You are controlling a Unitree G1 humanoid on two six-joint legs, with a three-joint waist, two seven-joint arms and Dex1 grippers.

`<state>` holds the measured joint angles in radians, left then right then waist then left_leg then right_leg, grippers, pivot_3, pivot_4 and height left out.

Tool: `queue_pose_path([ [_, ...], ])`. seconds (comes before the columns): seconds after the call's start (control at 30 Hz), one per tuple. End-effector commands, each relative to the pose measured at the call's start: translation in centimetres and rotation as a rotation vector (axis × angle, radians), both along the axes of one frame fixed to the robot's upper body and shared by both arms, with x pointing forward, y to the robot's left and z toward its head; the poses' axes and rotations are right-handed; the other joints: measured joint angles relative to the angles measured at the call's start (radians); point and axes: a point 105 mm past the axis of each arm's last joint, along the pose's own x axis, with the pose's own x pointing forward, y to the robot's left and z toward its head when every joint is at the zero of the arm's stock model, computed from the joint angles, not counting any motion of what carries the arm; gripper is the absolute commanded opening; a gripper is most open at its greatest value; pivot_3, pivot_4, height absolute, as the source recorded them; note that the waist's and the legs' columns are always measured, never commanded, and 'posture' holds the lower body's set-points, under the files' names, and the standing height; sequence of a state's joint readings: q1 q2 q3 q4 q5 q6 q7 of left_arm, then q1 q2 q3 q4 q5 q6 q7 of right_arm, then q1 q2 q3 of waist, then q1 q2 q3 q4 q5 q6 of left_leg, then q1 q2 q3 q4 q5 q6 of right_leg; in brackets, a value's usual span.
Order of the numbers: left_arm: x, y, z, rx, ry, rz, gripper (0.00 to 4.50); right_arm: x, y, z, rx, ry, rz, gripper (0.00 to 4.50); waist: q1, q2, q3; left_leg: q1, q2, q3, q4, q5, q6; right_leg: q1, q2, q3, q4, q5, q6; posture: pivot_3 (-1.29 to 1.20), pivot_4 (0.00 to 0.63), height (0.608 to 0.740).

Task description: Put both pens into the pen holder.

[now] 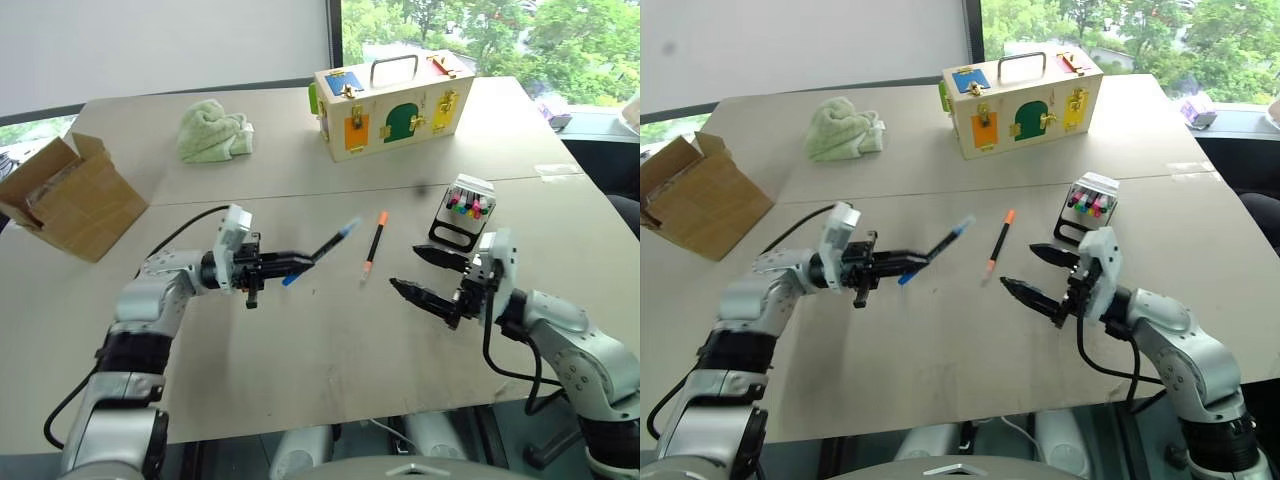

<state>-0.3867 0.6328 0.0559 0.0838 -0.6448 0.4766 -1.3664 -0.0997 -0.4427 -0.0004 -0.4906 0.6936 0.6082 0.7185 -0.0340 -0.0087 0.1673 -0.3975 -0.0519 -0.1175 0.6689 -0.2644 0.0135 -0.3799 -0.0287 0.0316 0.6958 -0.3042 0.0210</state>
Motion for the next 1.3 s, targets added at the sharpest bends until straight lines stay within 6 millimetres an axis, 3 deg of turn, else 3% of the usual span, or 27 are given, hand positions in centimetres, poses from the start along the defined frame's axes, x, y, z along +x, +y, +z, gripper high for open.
queue_pose_path([
  [0.03, -2.4, -3.1, 3.3, -0.132, -0.015, -0.024, 0.09, 0.1, 2.9, 2.0, 0.110, 0.015, 0.083, 4.50, -0.002, 0.000, 0.000, 0.000, 0.000, 0.000, 0.000, 0.000, 0.000, 0.000, 0.000, 0.000, 0.000, 0.000, 0.000, 0.00, 0.150, 0.740],
  [0.17, -3.3, -4.4, 3.5, -0.156, 0.007, -0.033, 0.09, 1.0, 5.1, 4.2, 0.225, 0.024, 0.116, 4.50, -0.005, 0.000, 0.000, 0.001, 0.000, 0.000, 0.000, 0.000, 0.000, 0.000, 0.001, 0.000, 0.001, 0.000, 0.000, 0.00, 0.150, 0.740],
  [0.3, -3.2, -4.4, 3.3, -0.148, 0.010, -0.025, 0.09, 0.9, 5.7, 6.6, 0.359, 0.043, 0.158, 4.50, -0.004, 0.000, 0.000, 0.001, 0.000, 0.000, -0.001, 0.003, -0.004, 0.000, 0.001, 0.000, 0.001, 0.000, 0.000, 0.00, 0.150, 0.740],
  [0.5, -2.8, -3.9, 3.1, -0.136, 0.013, -0.025, 0.00, 0.5, 5.1, 6.6, 0.345, 0.045, 0.170, 2.63, 0.000, 0.000, 0.000, 0.001, -0.002, 0.001, -0.001, 0.003, -0.005, 0.000, -0.001, 0.000, 0.000, 0.000, 0.000, 0.00, 0.150, 0.740],
  [0.53, -2.7, -3.9, 3.0, -0.133, 0.020, -0.029, 0.00, 0.5, 5.1, 6.7, 0.343, 0.044, 0.171, 1.93, -0.001, 0.000, 0.000, 0.001, -0.002, 0.001, -0.001, 0.003, -0.004, 0.000, -0.001, 0.000, 0.000, 0.000, 0.000, 0.00, 0.150, 0.740],
  [0.6, -3.1, -3.9, 2.9, -0.136, 0.051, -0.071, 0.00, 0.3, 4.9, 6.9, 0.338, 0.032, 0.175, 1.22, -0.002, 0.001, 0.000, 0.001, -0.002, 0.000, -0.001, 0.003, -0.004, 0.000, 0.000, 0.000, 0.000, 0.000, 0.000, 0.00, 0.150, 0.740],
  [0.63, -3.3, -3.9, 2.9, -0.140, 0.064, -0.090, 0.94, 0.2, 4.8, 7.1, 0.335, 0.023, 0.175, 0.56, -0.006, 0.001, 0.000, 0.001, -0.002, 0.000, -0.002, 0.002, -0.004, 0.000, 0.000, 0.000, 0.000, 0.000, 0.000, 0.00, 0.150, 0.740],
  [0.67, -3.3, -3.9, 2.8, -0.141, 0.067, -0.096, 1.37, 0.1, 4.6, 7.4, 0.334, 0.012, 0.171, 0.12, -0.006, 0.001, 0.000, 0.001, -0.001, 0.000, -0.002, 0.002, -0.004, 0.000, 0.001, 0.000, 0.000, 0.000, 0.000, 0.00, 0.150, 0.740],
  [0.83, -2.5, -3.7, 3.2, -0.142, 0.014, -0.030, 3.44, -0.2, 3.5, 8.9, 0.293, -0.062, 0.148, 0.11, -0.004, 0.001, 0.000, 0.001, -0.001, 0.001, -0.002, 0.002, -0.004, 0.000, 0.000, 0.000, 0.000, 0.000, 0.000, 0.00, 0.150, 0.740],
  [1.07, -2.9, -3.6, 6.5, -0.124, -0.107, 0.049, 3.44, 2.4, -2.0, 12.3, 0.000, -0.553, -0.226, 0.11, -0.001, 0.001, 0.001, 0.000, -0.001, 0.001, -0.002, 0.001, -0.001, 0.000, 0.000, 0.000, -0.001, 0.000, 0.000, 0.00, 0.150, 0.740],
  [1.2, -4.2, -4.3, 7.1, -0.051, -0.133, 0.020, 3.44, 2.8, -3.7, 11.1, -0.170, -0.730, -0.347, 0.11, -0.001, 0.000, 0.001, 0.000, -0.001, 0.001, -0.002, 0.003, -0.005, 0.000, 0.000, 0.000, -0.001, 0.000, 0.000, 0.00, 0.150, 0.740],
  [1.3, -4.2, -4.4, 7.3, 0.032, -0.162, 0.053, 3.44, 3.3, -4.8, 9.6, -0.325, -0.889, -0.404, 0.11, -0.001, 0.000, 0.001, 0.000, -0.001, 0.002, -0.002, 0.003, -0.005, 0.000, 0.000, 0.001, -0.002, 0.000, 0.000, 0.00, 0.150, 0.740],
])
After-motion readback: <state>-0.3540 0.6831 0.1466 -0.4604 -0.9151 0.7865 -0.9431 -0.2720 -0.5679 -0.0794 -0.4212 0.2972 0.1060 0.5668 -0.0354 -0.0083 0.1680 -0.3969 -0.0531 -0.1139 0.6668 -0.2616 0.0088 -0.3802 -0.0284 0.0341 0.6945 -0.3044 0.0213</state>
